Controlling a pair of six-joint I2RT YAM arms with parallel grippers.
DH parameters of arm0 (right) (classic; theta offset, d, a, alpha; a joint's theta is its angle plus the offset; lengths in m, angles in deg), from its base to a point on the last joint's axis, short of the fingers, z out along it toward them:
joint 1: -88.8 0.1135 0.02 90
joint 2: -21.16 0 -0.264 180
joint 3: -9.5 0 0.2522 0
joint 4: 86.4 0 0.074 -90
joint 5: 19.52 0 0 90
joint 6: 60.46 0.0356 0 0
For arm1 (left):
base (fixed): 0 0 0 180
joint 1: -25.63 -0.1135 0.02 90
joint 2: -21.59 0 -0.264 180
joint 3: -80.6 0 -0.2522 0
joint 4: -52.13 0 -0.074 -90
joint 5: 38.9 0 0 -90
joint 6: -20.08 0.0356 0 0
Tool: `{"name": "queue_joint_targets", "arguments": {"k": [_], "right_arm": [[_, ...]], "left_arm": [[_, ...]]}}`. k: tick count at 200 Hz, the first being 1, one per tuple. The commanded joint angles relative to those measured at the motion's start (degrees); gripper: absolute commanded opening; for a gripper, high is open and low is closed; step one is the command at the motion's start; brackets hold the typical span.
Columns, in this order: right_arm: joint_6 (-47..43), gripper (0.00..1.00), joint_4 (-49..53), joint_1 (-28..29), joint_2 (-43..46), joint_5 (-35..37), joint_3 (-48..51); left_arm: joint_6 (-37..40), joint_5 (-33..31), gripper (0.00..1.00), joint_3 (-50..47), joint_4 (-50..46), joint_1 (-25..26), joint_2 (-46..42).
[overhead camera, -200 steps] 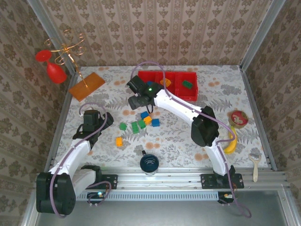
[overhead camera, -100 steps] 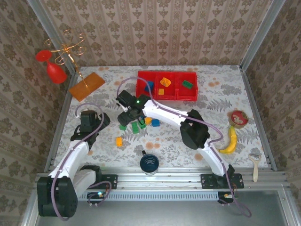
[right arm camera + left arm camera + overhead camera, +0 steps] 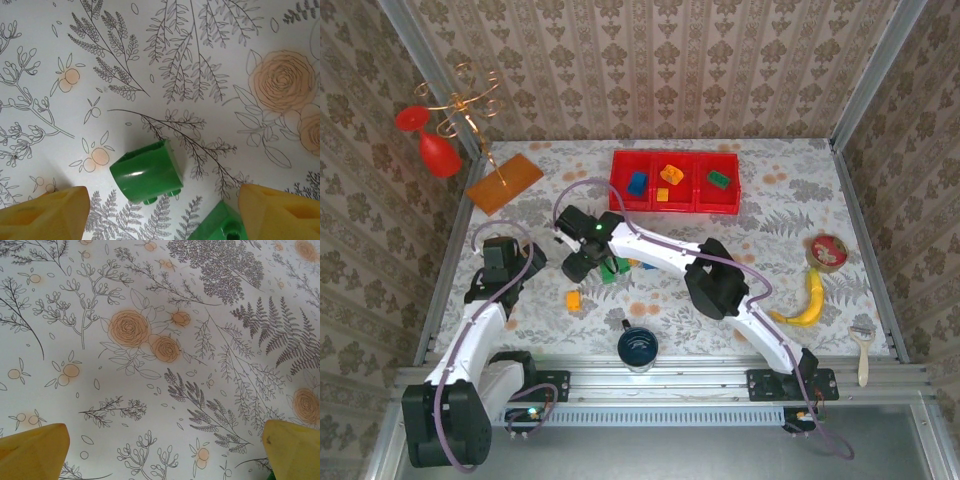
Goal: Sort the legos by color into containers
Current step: Pick up the lego from the middle-left of the table.
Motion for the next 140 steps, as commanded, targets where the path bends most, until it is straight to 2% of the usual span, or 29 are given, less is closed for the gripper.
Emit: {"name": "queue_joint_targets", "arguments": {"k": [1,110,140], "right_arm": [[-2.38,0.77,2.78,0.50,-2.62,0.45,-2.82],[-2.76,0.64,4.30,0.85,-8.46,-0.12,-8.45],[-2.60,0.51,4.55,0.85,-9.01,-0.21,-8.73]], "left_arm": [[1.17,0.65,1.00,0.44,-0.83,-0.71,-0.82],[0.46,1.84,1.00,-0.18,-0.22,-1.08,-0.82],[0.38,2.09,1.00,-0.26,-0.02,-1.11,-0.82]]}}
